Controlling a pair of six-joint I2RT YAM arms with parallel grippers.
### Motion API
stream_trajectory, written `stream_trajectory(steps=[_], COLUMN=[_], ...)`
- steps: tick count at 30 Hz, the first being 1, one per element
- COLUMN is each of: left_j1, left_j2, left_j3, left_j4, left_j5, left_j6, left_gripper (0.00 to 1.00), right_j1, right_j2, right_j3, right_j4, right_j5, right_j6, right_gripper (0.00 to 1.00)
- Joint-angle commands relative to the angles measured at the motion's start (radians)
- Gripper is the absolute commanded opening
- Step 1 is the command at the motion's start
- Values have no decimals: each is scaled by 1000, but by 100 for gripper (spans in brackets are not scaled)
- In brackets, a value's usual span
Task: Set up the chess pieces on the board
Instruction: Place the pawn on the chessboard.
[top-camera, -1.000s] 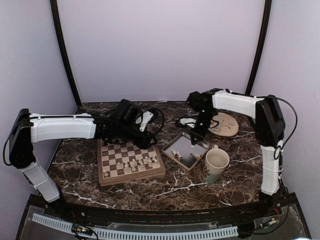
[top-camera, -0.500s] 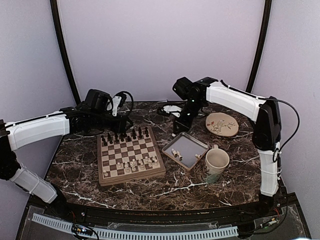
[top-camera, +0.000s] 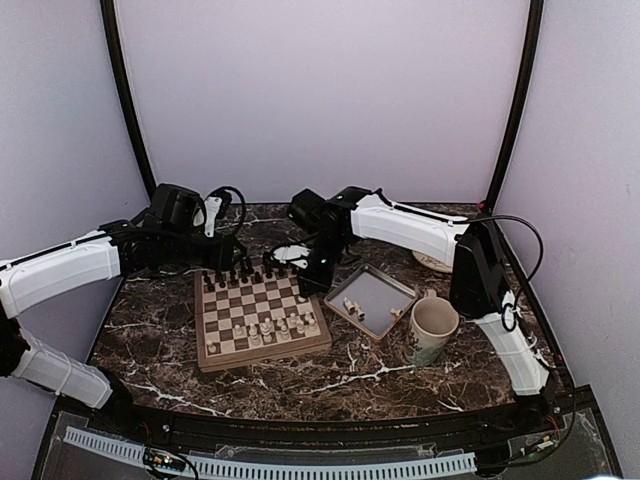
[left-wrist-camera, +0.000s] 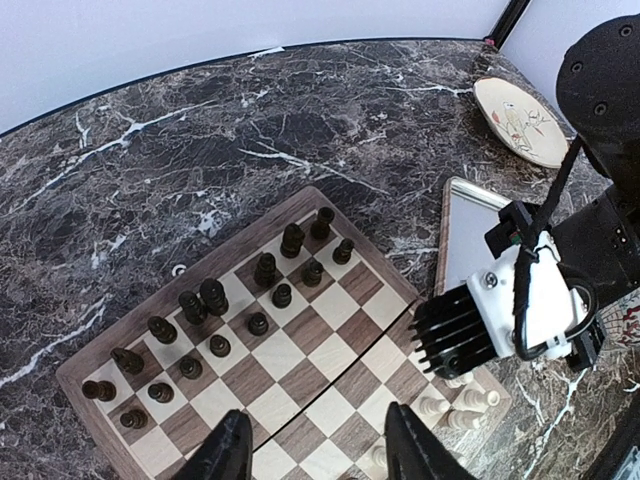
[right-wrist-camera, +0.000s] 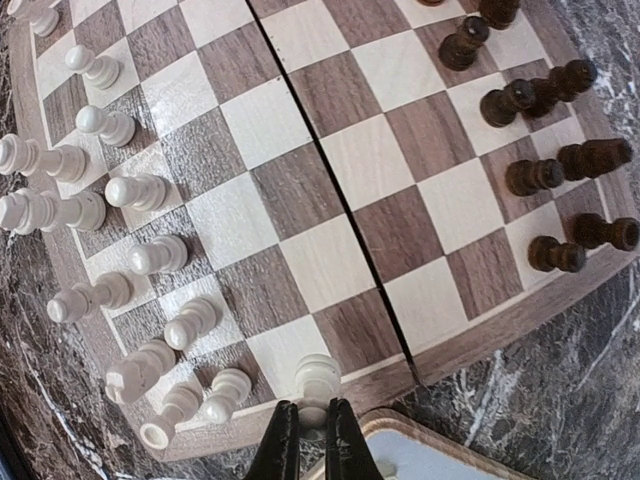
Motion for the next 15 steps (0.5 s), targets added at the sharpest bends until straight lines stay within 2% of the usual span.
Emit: stream_trajectory(steps=[1, 5, 10, 15], left_j1=[8, 8, 8, 8], left_j2=[-27, -4, 11, 62], left_j3=[-25, -30, -36, 16], left_j4=[-11, -4, 0, -58], left_j5=[-11, 11, 43, 100], left_j6=[-9, -17, -24, 11], left_gripper=[48, 48, 48, 47], right_j1=[10, 10, 9, -12], right_j2=[34, 62, 61, -4], right_j3=[57, 72, 83, 71], right_j4=[10, 11, 25, 36], right_j5=[-30, -53, -56, -63], right_j6=[13, 21, 44, 49], right_gripper=[6, 7, 25, 28])
